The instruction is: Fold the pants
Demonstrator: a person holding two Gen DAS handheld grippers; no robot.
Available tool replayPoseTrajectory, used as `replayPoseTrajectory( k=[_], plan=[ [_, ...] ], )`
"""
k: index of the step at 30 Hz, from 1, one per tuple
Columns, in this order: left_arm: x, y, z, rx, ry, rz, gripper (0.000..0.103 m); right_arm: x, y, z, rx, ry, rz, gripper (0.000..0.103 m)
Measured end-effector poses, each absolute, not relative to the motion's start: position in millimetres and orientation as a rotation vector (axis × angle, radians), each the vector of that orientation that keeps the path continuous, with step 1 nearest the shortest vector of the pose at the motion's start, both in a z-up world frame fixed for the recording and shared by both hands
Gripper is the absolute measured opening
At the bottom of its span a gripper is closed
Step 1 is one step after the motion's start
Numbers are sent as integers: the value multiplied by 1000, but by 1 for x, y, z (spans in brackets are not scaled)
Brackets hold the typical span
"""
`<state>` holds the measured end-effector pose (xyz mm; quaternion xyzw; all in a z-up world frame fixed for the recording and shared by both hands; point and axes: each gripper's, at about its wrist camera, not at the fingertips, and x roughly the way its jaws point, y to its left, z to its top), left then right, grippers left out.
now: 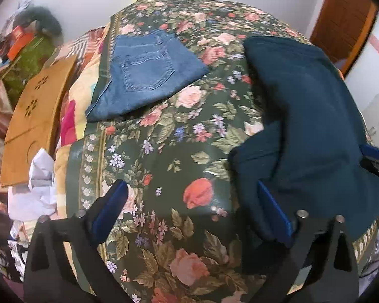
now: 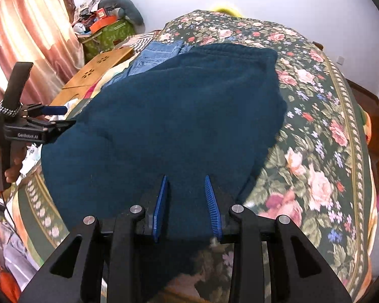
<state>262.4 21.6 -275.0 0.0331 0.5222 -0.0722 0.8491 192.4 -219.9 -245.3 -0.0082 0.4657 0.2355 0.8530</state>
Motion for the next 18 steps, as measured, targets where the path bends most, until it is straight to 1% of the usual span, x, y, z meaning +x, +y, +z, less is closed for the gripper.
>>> replayPoseTrajectory(
  k=[3, 8, 10, 11, 12, 15, 18],
  plan=[
    [267, 19, -269, 85, 1098, -157, 103, 189, -223, -244, 1, 981, 490, 27],
    [264, 8, -235, 150, 1025, -199, 103, 186, -227, -230, -9, 968, 472, 28],
    [267, 2, -218, 145, 983, -230, 103, 187, -233, -223, -13, 950, 422, 36],
    [271, -1, -209, 140, 962, -243, 103, 188, -235, -221, -3, 940, 410, 46],
    [274, -5, -204, 135, 951, -257, 103, 189, -240, -217, 16, 920, 402, 50],
    [290, -18, -198, 126, 957, -315, 103, 196, -250, -213, 52, 891, 368, 56],
    [311, -38, -208, 144, 1004, -370, 103, 206, -254, -217, 91, 905, 358, 58]
  ],
)
